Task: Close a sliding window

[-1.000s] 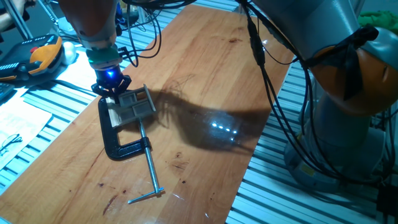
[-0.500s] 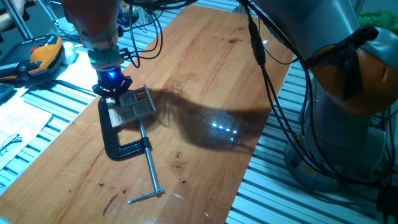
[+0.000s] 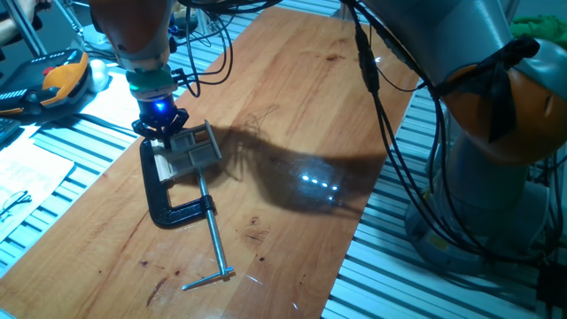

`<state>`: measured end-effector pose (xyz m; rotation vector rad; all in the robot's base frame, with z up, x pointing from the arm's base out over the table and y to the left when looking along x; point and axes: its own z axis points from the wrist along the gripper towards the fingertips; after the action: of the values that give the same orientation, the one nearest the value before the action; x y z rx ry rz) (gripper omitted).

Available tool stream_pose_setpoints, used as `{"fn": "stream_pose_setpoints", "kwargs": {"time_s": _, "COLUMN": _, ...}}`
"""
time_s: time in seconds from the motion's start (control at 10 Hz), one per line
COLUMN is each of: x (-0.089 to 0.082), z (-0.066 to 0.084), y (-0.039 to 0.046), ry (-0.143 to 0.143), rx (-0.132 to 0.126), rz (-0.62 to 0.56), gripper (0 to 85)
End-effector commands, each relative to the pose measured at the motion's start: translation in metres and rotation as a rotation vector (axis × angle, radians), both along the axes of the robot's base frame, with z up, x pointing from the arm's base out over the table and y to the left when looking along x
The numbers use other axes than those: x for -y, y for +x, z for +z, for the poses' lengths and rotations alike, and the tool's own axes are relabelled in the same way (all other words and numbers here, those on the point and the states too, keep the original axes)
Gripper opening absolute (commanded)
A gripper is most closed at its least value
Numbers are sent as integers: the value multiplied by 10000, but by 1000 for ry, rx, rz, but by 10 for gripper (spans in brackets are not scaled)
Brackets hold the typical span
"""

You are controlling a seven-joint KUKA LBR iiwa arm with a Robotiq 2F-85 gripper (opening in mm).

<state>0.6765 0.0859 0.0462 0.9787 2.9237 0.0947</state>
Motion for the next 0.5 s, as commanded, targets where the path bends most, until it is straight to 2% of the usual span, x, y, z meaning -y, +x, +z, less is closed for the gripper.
{"fn": "stream_pose_setpoints", "kwargs": {"time_s": 0.0, "x": 4, "z": -2, "y": -2, "ry": -2, "rx": -1, "rz": 3, "gripper": 0}}
{"fn": "stream_pose_setpoints", "kwargs": {"time_s": 0.4, "x": 16, "z": 8, "y": -15, "ry": -11, "rx": -10, "rz": 9, "gripper": 0}}
